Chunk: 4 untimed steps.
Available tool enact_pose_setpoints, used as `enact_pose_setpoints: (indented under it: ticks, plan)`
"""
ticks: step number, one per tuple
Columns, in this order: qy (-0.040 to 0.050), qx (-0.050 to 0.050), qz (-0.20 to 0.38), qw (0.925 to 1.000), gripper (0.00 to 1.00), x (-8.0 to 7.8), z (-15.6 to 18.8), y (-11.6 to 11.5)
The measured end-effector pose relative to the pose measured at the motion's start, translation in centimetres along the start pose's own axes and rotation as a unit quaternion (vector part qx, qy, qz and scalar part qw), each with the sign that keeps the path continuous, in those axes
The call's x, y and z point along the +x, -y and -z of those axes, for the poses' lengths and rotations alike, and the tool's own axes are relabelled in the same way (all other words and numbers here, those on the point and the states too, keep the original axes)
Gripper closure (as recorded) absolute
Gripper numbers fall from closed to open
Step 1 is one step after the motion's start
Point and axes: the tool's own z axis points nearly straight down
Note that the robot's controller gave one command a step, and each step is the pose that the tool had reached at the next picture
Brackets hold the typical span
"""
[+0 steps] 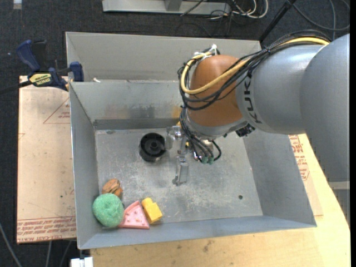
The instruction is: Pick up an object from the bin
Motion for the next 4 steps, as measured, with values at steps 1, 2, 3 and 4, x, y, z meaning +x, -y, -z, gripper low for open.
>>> enact_pose_setpoints:
  ticks: [1, 2, 3, 4]
  plan:
    - [0.0033, 0.0, -0.001, 1.0, 0.0, -0.1, 0.5, 0.0]
    - [0.0084, -0.001, 0.001, 1.0, 0.0, -5.3, -2.4, -2.1]
    - [0.0037, 0.0, -0.037, 0.9993, 1.0, -2.9, -5.3, -7.5]
    - [0.0036, -0.001, -0.038, 0.9993, 1.0, -2.9, -5.3, -7.5]
